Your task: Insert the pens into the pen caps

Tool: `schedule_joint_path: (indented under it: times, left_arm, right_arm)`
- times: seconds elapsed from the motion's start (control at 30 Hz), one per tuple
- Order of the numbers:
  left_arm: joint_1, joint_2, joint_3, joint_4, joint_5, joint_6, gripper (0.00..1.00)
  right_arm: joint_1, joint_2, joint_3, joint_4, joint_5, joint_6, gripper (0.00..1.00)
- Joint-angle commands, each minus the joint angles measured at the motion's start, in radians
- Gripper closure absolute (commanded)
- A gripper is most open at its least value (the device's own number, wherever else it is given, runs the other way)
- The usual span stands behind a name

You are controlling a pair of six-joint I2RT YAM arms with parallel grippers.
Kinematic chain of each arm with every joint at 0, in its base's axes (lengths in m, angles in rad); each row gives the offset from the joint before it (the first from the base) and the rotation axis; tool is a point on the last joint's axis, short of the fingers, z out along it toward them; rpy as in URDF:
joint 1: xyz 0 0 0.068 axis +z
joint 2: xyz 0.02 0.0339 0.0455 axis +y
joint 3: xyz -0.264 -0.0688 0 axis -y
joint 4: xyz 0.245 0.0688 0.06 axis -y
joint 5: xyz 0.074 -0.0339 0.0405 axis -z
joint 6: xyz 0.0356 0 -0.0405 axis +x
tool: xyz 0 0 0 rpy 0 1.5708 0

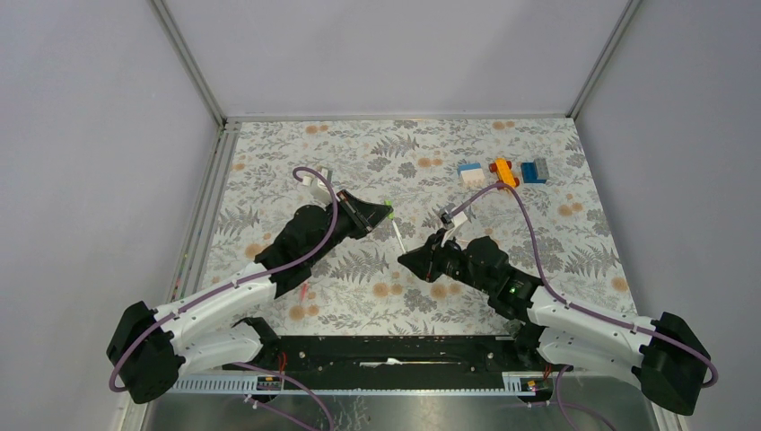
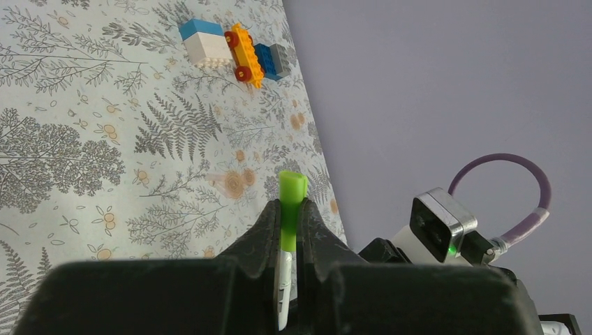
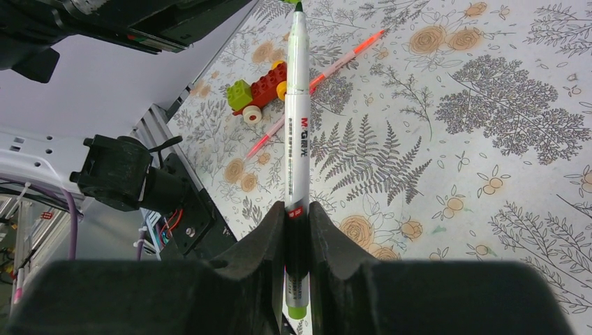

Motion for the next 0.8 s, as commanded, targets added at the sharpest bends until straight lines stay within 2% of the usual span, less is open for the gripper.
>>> schedule_joint_path:
  times: [0.0,0.77]
  left_arm:
    - [0.006,0.006,0.001,0.068,0.016,-0.008,1.00]
    - [0.006,0.005,-0.024,0.086,0.023,-0.022,1.00]
  right_arm:
    - [0.003,-0.005,0.049,0.026,-0.025,-0.019,1.00]
    - [0.003,0.019,0.064,0.019,0.012,-0.014,1.00]
